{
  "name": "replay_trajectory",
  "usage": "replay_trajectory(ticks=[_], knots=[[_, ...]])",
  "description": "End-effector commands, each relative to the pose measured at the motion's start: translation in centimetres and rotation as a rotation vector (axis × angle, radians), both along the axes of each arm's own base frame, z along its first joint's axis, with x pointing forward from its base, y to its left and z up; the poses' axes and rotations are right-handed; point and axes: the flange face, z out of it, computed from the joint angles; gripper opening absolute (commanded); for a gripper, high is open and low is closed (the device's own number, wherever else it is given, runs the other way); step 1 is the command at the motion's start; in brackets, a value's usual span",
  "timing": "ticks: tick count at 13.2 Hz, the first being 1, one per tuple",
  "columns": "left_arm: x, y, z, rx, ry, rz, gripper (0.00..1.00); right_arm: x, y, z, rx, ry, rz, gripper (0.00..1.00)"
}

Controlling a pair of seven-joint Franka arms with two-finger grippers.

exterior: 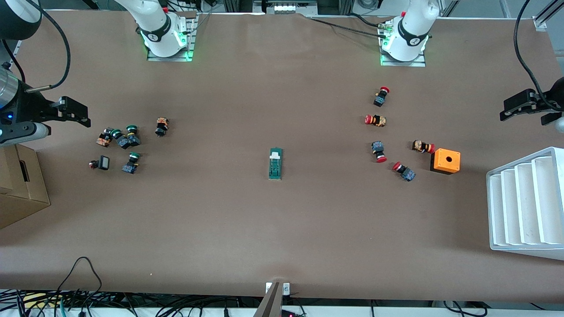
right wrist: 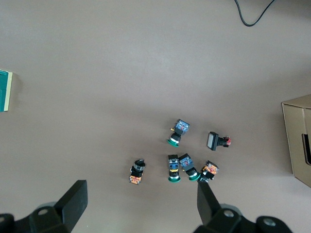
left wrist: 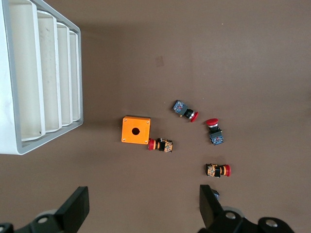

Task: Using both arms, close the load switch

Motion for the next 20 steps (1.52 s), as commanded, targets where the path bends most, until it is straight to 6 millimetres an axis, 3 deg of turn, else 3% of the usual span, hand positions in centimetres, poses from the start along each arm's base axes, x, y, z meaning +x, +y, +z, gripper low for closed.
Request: replay_trajectory(ticks=[1, 7, 11, 13, 18, 20], knots=[[0.0, 0.3, 0.4, -0.011, -0.008, -0.069, 1.0, -0.2, 0.0, 0.8, 0.007, -0.005, 0.004, 1.0], [0.0, 1.4, 0.2, -0.014, -0.007, -0.036, 1.0, -0.1, -0.2, 0.9, 0.007, -0.005, 0.011, 1.0], [0.3, 0.2, -0.4, -0.05, -0.002, -0.048, 1.0, -0.1, -0.2, 0.9, 0.007, -0.005, 0.011, 1.0], [0.7, -0.8, -0.8, -0.049, 0.0, -0.059, 1.0, -0.1, -0.3, 0.9, 0.007, -0.005, 0.011, 1.0], [1.2, -7.2, -1.6, -0.053, 0.013, -0.038, 1.0, 0.2, -0.3, 0.6, -0.007, -0.008, 0.026, 1.0], [1.3, -7.9, -1.8, -0.055, 0.016, -0.021, 1.0, 0.2, -0.5, 0.6, -0.003, -0.007, 0.022, 1.0]])
